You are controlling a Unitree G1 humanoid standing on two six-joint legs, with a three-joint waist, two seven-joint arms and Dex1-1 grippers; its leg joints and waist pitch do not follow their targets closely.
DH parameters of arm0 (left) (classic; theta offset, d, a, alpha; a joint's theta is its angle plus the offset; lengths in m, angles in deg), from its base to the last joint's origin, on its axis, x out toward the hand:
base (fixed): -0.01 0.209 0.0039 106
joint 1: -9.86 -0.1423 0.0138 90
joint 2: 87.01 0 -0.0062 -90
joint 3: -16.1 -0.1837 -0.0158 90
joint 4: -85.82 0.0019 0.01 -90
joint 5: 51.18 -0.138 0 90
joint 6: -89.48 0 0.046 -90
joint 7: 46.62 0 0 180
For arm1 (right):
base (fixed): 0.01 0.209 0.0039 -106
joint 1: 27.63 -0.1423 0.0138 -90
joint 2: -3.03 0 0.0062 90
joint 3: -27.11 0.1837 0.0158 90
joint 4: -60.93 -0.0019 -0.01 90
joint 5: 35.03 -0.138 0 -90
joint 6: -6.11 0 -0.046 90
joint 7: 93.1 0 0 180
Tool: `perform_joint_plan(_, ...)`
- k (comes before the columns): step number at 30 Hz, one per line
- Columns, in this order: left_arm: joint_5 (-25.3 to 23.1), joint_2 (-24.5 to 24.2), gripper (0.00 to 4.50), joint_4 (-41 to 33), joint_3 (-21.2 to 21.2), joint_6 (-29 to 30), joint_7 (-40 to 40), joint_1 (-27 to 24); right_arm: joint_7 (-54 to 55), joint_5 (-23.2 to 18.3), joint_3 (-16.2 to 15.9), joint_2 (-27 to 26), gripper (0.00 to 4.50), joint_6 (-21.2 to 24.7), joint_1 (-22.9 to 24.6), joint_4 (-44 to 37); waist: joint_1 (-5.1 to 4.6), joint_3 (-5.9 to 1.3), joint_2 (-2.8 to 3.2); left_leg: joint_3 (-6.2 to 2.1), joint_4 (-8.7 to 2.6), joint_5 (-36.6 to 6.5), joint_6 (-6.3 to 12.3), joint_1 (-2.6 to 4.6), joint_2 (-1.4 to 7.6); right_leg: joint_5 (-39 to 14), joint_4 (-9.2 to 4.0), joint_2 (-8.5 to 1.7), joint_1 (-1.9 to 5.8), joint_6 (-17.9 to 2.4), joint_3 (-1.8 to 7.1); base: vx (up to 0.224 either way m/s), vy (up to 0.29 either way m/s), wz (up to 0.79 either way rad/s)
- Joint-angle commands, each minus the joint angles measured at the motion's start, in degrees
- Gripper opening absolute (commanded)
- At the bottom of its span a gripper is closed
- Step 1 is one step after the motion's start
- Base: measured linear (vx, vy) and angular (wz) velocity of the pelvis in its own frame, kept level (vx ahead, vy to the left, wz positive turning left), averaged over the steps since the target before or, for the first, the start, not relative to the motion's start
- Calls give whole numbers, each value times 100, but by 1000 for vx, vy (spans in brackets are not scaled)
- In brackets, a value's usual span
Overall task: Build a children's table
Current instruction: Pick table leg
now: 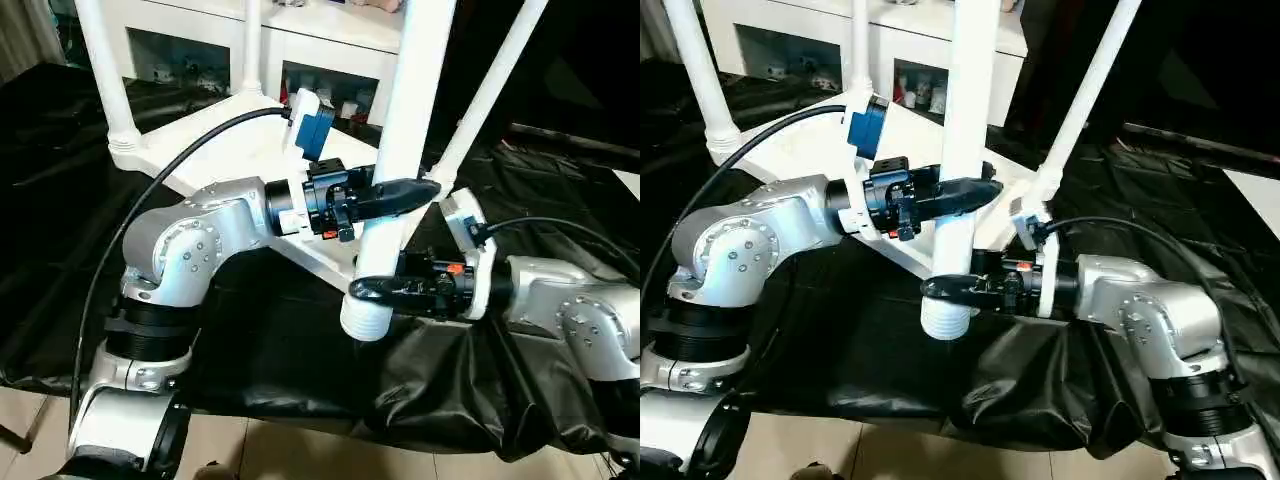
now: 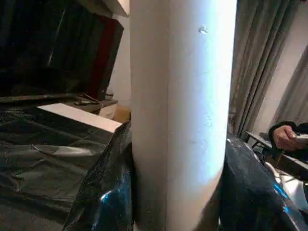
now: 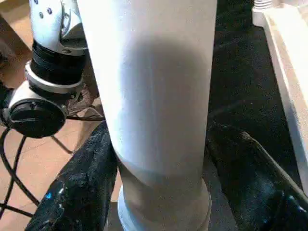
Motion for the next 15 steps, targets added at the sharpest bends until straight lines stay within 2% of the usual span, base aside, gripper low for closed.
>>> perform_joint_plan(1,74,36,185,-111,-133,20,109,33,-24,57,13,28,305,-76,-98,57,6,-381,32,-60,-443,-1081,-287,85,219,-1882,-404,-360,298,-549,287,0,0,0)
perform_joint_plan(15,-27,-37,185,-8,-279,-46,280,36,-351,-92,-13,-23,305,-52,-52,-26,15,-389,48,-63,-445,-1100,-306,84,218,-1785,-391,-363,312,-613,287,0,0,0)
